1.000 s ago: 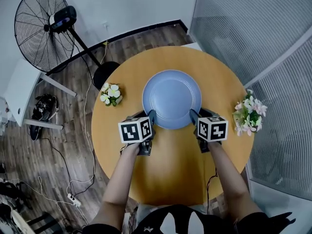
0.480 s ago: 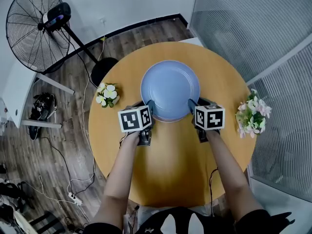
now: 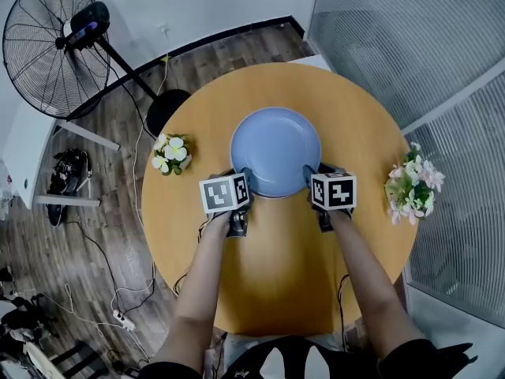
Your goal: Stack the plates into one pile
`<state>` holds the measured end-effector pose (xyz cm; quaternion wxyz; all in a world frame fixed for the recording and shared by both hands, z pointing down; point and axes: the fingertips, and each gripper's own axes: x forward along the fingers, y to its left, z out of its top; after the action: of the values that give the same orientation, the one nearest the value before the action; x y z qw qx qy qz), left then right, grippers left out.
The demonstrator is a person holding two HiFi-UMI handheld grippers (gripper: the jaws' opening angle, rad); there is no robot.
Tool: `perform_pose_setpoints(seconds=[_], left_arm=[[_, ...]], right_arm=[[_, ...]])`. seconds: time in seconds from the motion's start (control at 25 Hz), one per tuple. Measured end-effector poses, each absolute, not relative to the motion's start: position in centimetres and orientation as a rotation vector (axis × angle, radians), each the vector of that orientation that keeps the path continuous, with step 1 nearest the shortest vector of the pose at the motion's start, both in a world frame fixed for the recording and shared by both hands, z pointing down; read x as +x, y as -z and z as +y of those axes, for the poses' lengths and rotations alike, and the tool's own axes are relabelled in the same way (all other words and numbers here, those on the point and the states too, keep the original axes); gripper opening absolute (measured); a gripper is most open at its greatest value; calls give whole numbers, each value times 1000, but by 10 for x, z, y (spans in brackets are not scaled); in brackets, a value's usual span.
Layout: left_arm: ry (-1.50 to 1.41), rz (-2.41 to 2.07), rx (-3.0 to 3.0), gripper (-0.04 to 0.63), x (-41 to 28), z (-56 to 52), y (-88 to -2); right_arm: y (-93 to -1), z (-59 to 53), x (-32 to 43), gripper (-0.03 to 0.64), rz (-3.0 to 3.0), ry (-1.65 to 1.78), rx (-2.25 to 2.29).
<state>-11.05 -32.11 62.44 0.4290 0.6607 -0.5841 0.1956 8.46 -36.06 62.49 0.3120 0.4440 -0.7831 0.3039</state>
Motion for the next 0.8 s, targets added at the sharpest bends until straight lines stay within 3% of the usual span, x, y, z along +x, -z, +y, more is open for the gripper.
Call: perform_pose_setpoints(seconds=[0.8], left_arm=[[-460,-1506,1583,100,-122,-314,-641]], right_arm=[[-649,-353,78,224,-2011,-629,1082]])
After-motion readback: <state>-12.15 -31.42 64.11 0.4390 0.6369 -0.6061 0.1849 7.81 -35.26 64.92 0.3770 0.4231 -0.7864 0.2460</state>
